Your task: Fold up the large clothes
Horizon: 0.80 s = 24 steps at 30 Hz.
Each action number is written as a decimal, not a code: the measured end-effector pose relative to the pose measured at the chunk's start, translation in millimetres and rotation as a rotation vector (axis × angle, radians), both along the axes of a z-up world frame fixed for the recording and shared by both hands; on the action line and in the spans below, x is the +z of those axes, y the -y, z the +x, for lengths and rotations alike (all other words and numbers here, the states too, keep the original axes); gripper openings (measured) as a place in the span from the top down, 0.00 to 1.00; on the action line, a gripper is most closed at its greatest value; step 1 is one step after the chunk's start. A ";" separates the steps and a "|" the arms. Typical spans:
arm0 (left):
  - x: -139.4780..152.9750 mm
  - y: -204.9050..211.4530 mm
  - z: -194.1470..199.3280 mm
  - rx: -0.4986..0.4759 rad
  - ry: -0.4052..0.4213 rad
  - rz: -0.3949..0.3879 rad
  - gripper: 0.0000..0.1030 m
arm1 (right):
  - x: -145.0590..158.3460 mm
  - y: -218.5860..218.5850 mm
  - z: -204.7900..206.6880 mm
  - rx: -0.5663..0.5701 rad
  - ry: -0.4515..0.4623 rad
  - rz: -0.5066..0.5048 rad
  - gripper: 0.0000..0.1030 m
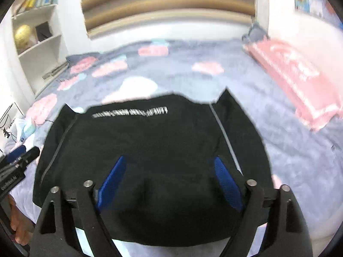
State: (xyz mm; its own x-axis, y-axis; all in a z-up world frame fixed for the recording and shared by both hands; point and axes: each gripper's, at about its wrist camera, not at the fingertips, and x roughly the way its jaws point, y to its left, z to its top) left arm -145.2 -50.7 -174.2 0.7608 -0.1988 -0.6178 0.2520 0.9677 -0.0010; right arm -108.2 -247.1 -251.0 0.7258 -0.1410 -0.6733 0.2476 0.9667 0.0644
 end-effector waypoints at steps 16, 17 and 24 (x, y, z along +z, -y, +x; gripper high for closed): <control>20.3 -9.3 -45.3 0.021 0.173 0.048 0.24 | 20.4 -66.2 -12.6 0.063 0.033 -0.159 0.07; 18.5 -9.9 -44.1 0.021 0.170 0.051 0.24 | 16.3 -66.9 -10.7 0.057 0.017 -0.157 0.07; 16.9 -10.2 -44.0 0.006 0.172 0.070 0.24 | -0.3 -68.3 -7.2 0.066 -0.020 -0.127 0.07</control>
